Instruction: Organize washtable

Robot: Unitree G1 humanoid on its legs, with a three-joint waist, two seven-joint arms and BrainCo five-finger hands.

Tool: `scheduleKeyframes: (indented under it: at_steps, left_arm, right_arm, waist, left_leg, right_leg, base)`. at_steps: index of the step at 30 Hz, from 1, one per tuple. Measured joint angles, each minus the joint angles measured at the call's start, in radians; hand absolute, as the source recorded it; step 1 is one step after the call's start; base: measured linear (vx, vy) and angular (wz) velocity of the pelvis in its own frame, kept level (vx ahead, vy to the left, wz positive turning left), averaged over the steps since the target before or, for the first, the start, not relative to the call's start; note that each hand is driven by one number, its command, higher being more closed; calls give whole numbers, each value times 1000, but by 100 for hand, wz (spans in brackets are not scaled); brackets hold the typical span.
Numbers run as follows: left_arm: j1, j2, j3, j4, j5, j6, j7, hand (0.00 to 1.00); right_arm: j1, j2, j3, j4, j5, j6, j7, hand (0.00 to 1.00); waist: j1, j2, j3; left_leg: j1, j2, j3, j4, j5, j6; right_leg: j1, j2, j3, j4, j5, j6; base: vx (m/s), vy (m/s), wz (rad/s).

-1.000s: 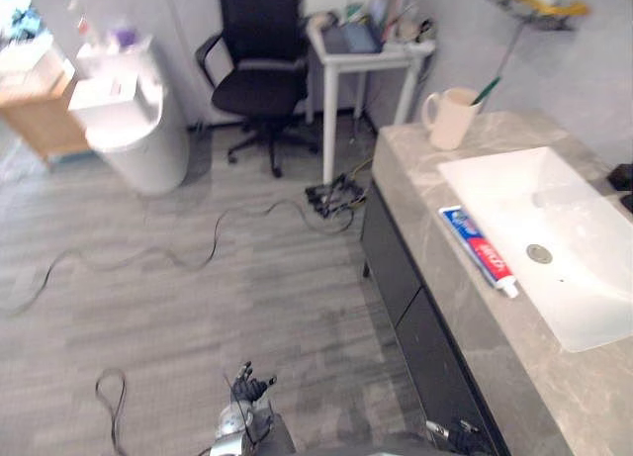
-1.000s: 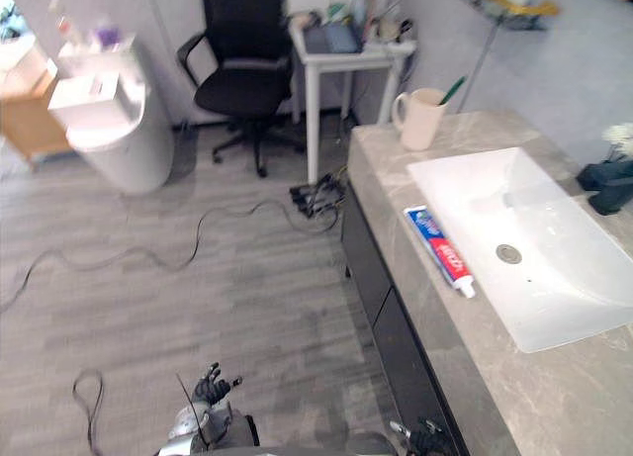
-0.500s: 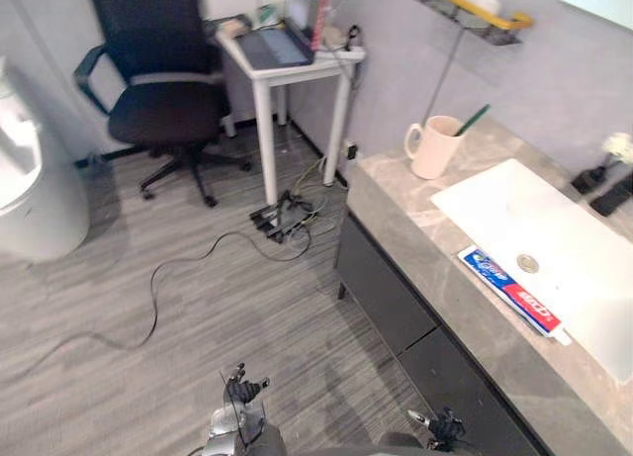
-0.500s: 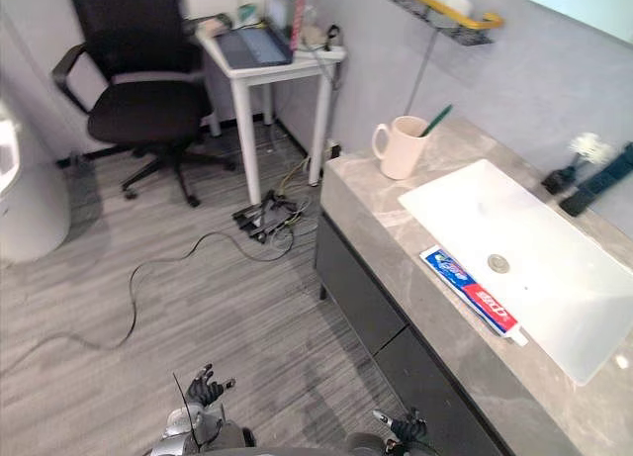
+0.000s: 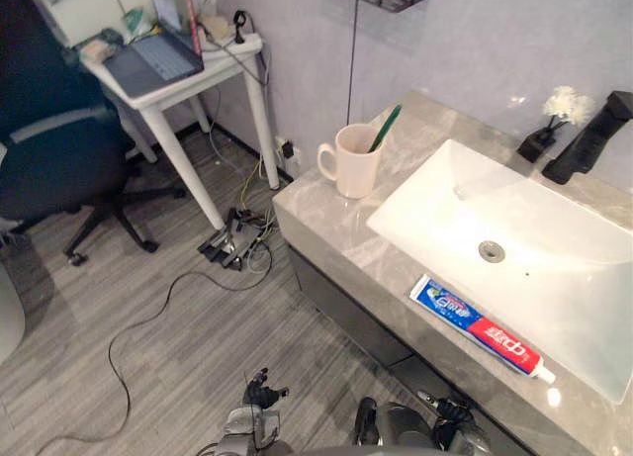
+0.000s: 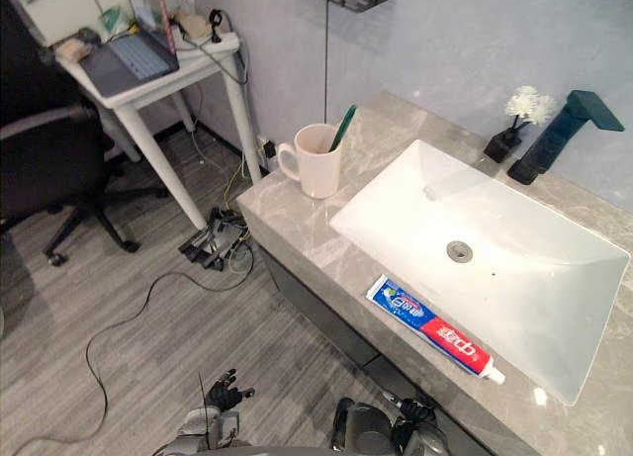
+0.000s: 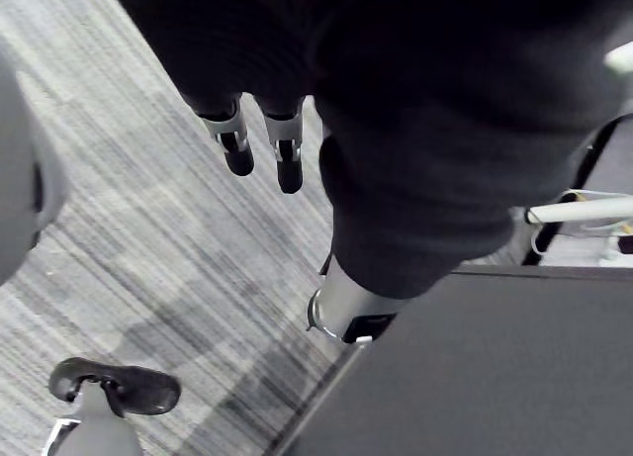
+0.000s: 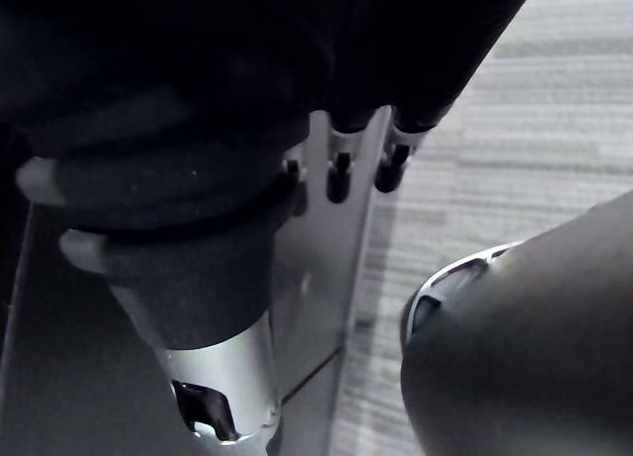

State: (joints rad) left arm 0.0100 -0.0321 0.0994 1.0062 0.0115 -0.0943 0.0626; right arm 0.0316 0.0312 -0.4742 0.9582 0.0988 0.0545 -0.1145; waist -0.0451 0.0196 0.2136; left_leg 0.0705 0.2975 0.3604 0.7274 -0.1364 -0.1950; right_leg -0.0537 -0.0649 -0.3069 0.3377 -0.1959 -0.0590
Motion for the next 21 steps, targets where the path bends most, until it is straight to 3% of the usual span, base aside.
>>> scheduleKeyframes:
  at_steps: [2,3,4,5,6,7,9,11,16,18,19,21]
  left_arm:
    - [7,-4,7,-26,-1,-1,-8,0]
    - [13,-3,18,-39,-2,-4,-12,0]
    - [13,-3,22,-41,-2,-4,-13,0]
    - [15,-2,32,-49,-4,-5,-13,0]
    - [14,-1,40,-54,-4,-7,-13,0]
    - [19,-6,41,-52,-6,-10,-12,0]
    - [20,10,54,-46,-10,-11,-4,0]
    - [18,7,61,-42,-8,-11,3,0]
    - [19,6,73,-24,-1,-11,4,0]
    - [19,0,82,-13,0,-8,4,0]
    - [21,-9,91,-13,0,-7,4,0]
    - [22,-15,89,-13,0,-2,3,0]
  right_arm:
    - [2,-4,11,-1,-12,-2,-15,0]
    - [10,-3,18,-5,-34,-15,-18,0]
    - [11,-4,24,-6,-36,-20,-18,0]
    - [22,-6,48,-22,-57,-44,-17,0]
    - [34,-7,75,-39,-75,-61,-17,0]
    - [39,-12,88,-40,-82,-70,-16,0]
    - [51,11,96,-45,-93,-81,-17,0]
    - [70,24,120,-43,-104,-83,-16,0]
    - [71,23,145,-43,-112,-87,-13,0]
    - [71,15,162,-43,-123,-87,-13,0]
    - [69,4,163,-44,-132,-87,-13,0]
    - [65,1,162,-54,-136,-89,-14,0]
  waist:
    - [2,7,5]
    - [8,3,5]
    - [10,3,5]
    - [12,2,6]
    - [19,2,1]
    - [29,8,-11]
    - [22,-43,-43]
    - [28,-59,-53]
    - [34,-53,-56]
    - [32,-38,-60]
    - [32,-22,-64]
    - [27,-16,-63]
  left_leg:
    - [-73,20,-33,132,-78,53]
    - [-112,8,-58,80,-103,89]
    - [-116,5,-66,63,-106,94]
    - [-137,-26,-134,-55,-115,109]
    - [-127,-68,-234,-210,-139,84]
    - [-102,-86,-278,-267,-176,69]
    - [-93,-141,-237,-306,-163,100]
    - [-91,-160,-183,-306,-169,115]
    - [-31,-174,-78,-352,-168,117]
    - [0,-160,-21,-383,-166,119]
    - [15,-141,15,-406,-157,134]
    - [47,-132,65,-450,-151,142]
  right_leg:
    - [44,11,68,-12,-11,4]
    - [52,10,116,-10,-17,21]
    - [52,10,124,-7,-18,23]
    - [45,9,167,8,-25,49]
    - [18,11,222,43,-35,77]
    - [-6,17,250,63,-37,92]
    - [-32,-16,299,35,-6,135]
    - [-30,-32,347,-11,23,150]
    - [-23,-42,389,-81,85,159]
    - [-41,-34,344,-75,108,149]
    - [-54,-34,267,-72,132,125]
    - [-59,-61,75,-46,101,83]
  base:
    - [73,210,-96]
    - [60,245,-85]
    - [46,279,-86]
    - [58,355,-99]
    - [74,370,-123]
    - [79,317,-114]
    - [112,215,-62]
    - [140,234,-51]
    - [71,133,-64]
    - [13,6,-85]
    - [5,-45,-76]
    - [-5,-67,-54]
